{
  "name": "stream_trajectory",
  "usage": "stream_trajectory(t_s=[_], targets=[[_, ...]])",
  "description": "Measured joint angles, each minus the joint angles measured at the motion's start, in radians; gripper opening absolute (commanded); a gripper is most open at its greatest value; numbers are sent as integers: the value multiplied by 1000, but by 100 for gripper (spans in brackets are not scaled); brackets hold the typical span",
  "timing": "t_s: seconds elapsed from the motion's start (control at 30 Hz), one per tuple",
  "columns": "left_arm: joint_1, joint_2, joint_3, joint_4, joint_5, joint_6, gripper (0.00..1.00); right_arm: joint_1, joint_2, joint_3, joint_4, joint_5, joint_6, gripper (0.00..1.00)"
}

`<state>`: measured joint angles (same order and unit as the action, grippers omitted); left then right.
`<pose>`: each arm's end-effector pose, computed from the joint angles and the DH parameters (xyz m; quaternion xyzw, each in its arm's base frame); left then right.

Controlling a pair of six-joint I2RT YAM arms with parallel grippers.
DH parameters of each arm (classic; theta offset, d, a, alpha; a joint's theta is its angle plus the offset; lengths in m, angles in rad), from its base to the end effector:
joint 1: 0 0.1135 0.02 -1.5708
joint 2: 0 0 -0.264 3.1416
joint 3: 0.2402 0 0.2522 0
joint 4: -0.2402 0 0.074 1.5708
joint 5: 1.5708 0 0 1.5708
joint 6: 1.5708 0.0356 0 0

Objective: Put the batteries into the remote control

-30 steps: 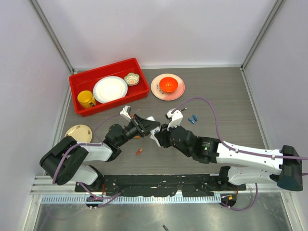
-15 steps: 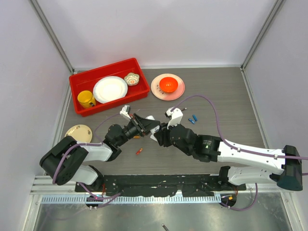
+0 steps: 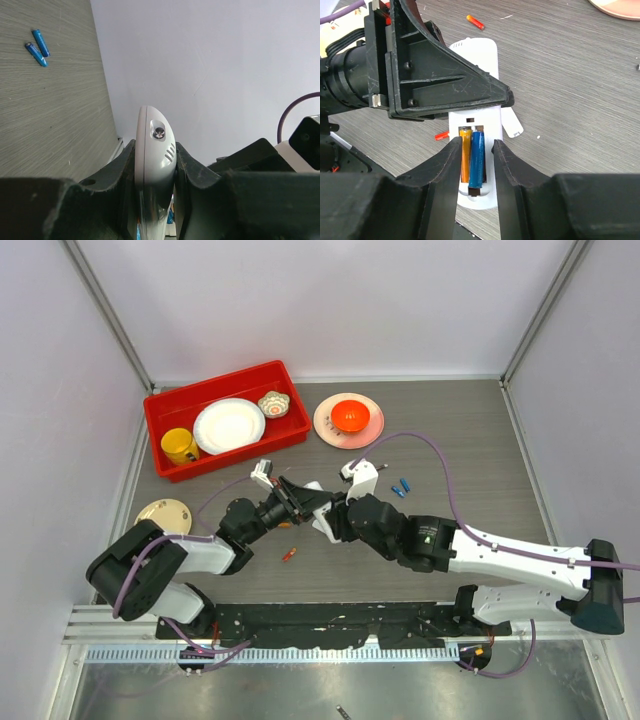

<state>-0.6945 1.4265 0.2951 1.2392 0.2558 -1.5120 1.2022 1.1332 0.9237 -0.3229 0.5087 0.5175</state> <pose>0.1851 -0.1659 0.1903 -0.1762 0.6457 -0.6973 0.2566 0.1065 0.2277 0.3070 -0.1645 0.8334 0.2213 0.4789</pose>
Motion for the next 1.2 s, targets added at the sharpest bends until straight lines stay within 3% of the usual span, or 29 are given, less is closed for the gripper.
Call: stream_trajectory(t_s=[0.4,0.67,0.93,1.2], targets=[[-7,7,1,13,14,-4,0,0,-4,0,-22,11,-18,45],[-8,21,8,30,18,-10,0,0,-92,6,-17,-17,-30,50],[-8,25,8,30,18,-18,0,-2,23,187,-161,-89,-61,49],[-8,25,8,36,17,-18,0,-2,63,197,-283,-132,-71,46]])
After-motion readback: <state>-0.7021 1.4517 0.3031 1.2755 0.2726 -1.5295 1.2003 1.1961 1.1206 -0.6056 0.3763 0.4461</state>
